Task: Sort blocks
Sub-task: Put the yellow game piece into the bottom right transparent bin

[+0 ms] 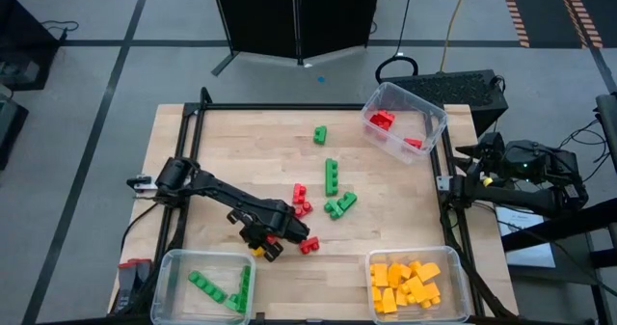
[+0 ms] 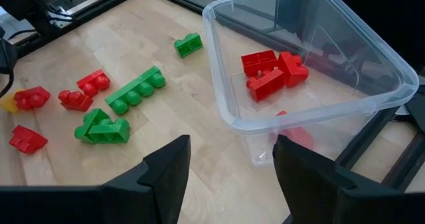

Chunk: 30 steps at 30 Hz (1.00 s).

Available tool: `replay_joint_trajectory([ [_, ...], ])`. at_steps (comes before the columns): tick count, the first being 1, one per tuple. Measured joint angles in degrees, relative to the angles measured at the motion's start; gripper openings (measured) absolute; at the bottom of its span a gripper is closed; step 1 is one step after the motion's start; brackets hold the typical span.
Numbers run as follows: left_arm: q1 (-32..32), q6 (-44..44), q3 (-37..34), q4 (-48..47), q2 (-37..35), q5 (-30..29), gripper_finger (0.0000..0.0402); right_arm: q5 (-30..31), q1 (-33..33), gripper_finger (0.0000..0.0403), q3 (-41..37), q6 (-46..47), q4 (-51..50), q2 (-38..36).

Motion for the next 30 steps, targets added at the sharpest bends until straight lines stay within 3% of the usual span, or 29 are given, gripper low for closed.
replay_joint_trajectory([
  [17, -0.4, -2.6, -4.7, 4.6, 0.3, 1.3, 0.0000, 0.0, 0.0, 0.0208, 0.0, -0.2, -1.2, 0.0],
  [26, -0.1, -9.0, -8.4, 23.1, 0.2, 2.5, 0.0000, 0.0, 0.0, 0.0208, 0.0, -1.0, -1.3, 0.0],
  [30, 1.5, -10.1, -7.4, 29.3, 0.2, -0.6, 0.0000, 0.2, 0.0, 0.0208, 0.0, -1.1, -1.3, 0.0],
])
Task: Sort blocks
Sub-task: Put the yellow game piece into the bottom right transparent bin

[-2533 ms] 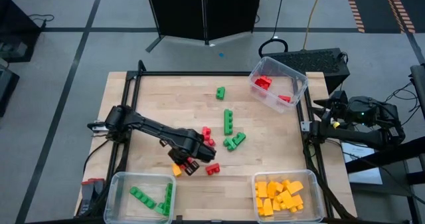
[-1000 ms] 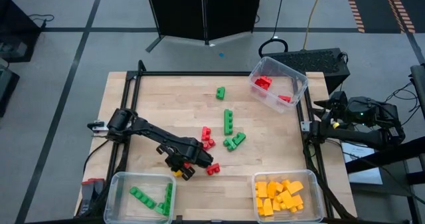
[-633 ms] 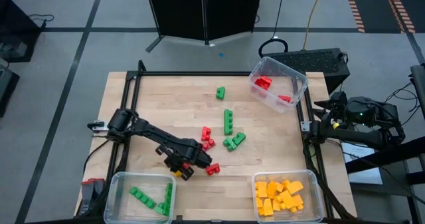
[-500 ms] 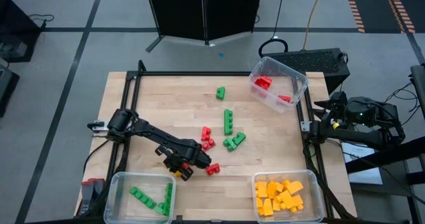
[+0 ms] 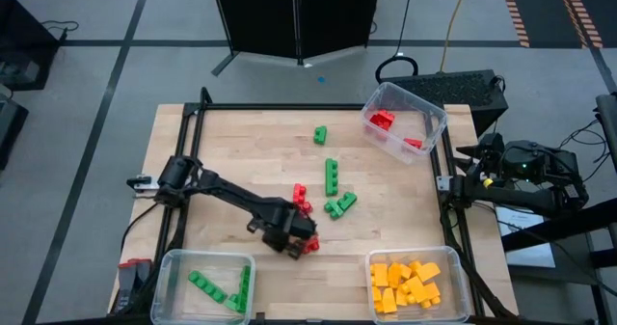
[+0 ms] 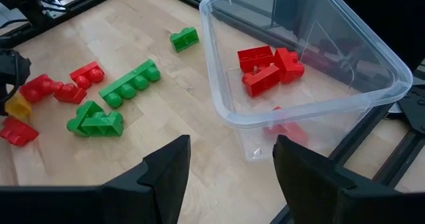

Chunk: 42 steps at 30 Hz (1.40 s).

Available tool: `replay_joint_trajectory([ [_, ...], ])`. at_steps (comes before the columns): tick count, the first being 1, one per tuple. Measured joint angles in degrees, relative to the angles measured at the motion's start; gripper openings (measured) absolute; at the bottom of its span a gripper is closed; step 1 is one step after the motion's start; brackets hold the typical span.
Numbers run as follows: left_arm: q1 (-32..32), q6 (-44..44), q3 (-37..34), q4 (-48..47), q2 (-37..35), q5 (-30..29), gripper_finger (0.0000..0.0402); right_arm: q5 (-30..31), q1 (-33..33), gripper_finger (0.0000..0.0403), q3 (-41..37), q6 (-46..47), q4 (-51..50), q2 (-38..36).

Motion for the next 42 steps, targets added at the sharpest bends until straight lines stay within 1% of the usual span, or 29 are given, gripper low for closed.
replay_joint_trajectory([
  [5, 2.0, 0.7, 3.5, 1.0, 0.0, -9.6, 0.0000, 0.1, 0.0, 0.0208, 0.0, 0.0, 0.0, 0.0],
  [8, 3.3, 3.6, 6.3, 1.6, 0.0, -14.5, 0.0000, 0.1, 0.0, 0.0208, 0.0, 0.8, 0.0, 0.0],
  [15, 3.3, 16.3, 11.7, 3.6, 0.0, -18.3, 0.0000, 0.0, 0.0, 0.0208, 0.0, 1.3, 0.0, 0.0],
  [19, 3.1, 17.9, 13.0, 3.3, 0.0, -22.4, 0.0000, 0.0, 0.0, 0.0208, 0.0, 2.0, 0.0, 0.0],
  [21, 3.4, 17.5, 13.0, 3.4, 0.0, -21.8, 0.0000, 0.0, 0.0, 0.0208, 0.0, 2.1, 0.0, 0.0],
  [23, 3.6, 19.4, 13.0, 4.2, 0.0, -18.0, 0.0004, 0.0, 0.0, 0.0208, 0.0, 2.1, 0.0, 0.0],
  [25, 3.6, 20.8, 13.0, 5.1, 0.0, -15.7, 0.0018, 0.0, 0.0, 0.0208, 0.0, 2.1, 0.0, 0.0],
  [31, 3.6, 25.8, 13.0, 4.7, 0.0, -15.4, 0.0088, 0.0, 0.0, 0.0208, 0.0, 2.2, 0.0, 0.0],
  [36, 3.6, 27.4, 13.0, 3.6, -0.1, -16.4, 0.0139, 0.0, 0.0, 0.0208, 0.0, 2.2, 0.0, 0.0],
  [39, 3.8, 27.5, 13.0, -0.6, -0.1, -18.7, 0.0157, 0.0, 0.0, 0.0208, 0.0, 2.2, 0.1, 0.0],
  [42, 4.5, 27.5, 12.9, -4.1, -0.1, -19.6, 0.0161, 0.0, 0.0, 0.0208, 0.0, 2.3, 0.1, 0.0],
])
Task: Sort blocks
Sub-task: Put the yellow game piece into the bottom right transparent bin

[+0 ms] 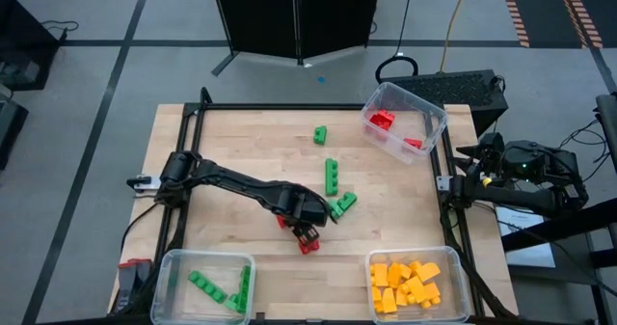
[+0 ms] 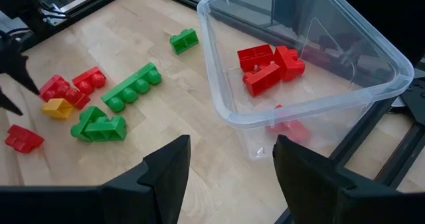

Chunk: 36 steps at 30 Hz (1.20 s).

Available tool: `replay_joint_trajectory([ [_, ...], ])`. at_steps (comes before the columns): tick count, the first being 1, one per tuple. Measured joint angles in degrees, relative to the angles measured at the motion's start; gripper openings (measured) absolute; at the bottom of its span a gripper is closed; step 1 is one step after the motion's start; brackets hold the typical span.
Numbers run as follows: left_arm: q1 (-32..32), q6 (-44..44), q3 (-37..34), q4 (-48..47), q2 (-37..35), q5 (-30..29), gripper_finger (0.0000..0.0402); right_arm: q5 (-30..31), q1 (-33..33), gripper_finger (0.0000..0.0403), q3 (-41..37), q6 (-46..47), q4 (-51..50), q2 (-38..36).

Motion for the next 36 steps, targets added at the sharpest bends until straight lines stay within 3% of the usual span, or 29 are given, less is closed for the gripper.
replay_joint_trajectory([
  [7, 0.8, 2.7, 0.0, -1.5, 0.0, -6.0, 0.0162, 0.0, 0.0, 0.0208, 0.0, 0.3, 0.0, 0.0],
  [12, 1.2, 4.5, 0.0, -0.2, 0.0, -3.1, 0.0167, 0.0, 0.0, 0.0208, 0.0, 0.3, 0.0, 0.0],
  [21, 1.5, 4.2, 0.0, -0.5, 0.0, -1.8, 0.0253, 0.0, 0.0, 0.0208, 0.0, 0.3, 0.0, 0.0],
  [24, 1.5, 4.4, 0.0, -0.5, 0.3, -4.4, 0.0276, 0.0, 0.0, 0.0208, 0.0, 0.3, 0.0, 0.0],
  [36, 1.5, 3.8, -0.1, -2.4, 6.6, -5.6, 0.0287, 0.2, 0.0, 0.0208, 0.0, 0.3, 0.5, 0.0],
])
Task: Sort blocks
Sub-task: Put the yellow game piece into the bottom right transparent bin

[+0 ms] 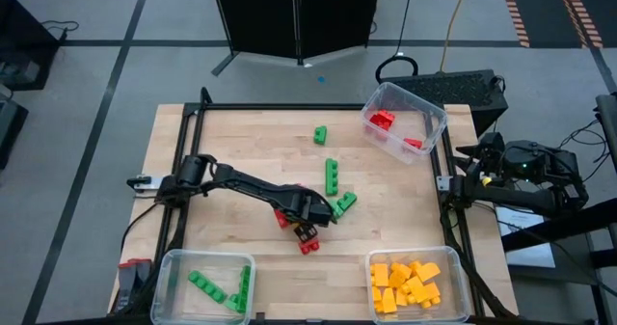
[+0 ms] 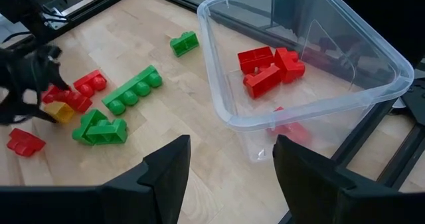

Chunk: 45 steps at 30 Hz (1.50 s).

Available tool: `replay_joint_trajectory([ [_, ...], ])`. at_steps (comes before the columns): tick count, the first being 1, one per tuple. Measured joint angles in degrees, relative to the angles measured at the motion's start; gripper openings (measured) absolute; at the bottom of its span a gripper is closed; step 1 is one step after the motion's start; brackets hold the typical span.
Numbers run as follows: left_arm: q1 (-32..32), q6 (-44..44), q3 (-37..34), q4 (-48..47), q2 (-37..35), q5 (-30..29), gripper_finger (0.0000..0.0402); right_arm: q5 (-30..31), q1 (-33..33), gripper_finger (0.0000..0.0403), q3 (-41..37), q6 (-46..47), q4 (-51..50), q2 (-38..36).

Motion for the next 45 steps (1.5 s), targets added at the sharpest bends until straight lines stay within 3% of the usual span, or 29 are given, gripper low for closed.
replay_joint_trajectory([
  [6, 0.0, -1.4, 0.1, 3.2, 1.0, -1.3, 0.0258, 1.0, 0.0, 0.0208, 0.0, 0.1, 0.0, 0.0],
  [21, -0.1, -2.2, 0.2, 4.7, 1.4, -1.5, 0.0056, 1.7, 0.0, 0.0208, 0.0, 0.0, -0.1, 0.0],
  [30, -0.6, -2.8, 6.4, 2.1, 1.8, -1.8, 0.0055, 1.7, 0.0, 0.0208, 0.0, 0.0, -0.1, 0.0],
  [39, -1.7, -2.1, 21.6, 0.5, 1.7, -2.3, 0.0055, 1.5, 0.0, 0.0208, 0.0, 0.0, -0.1, 0.0],
  [45, -5.4, 9.5, 32.1, 16.4, 1.5, -5.4, 0.0055, 1.5, 0.0, 0.0208, 0.0, 0.0, -0.1, 0.0],
])
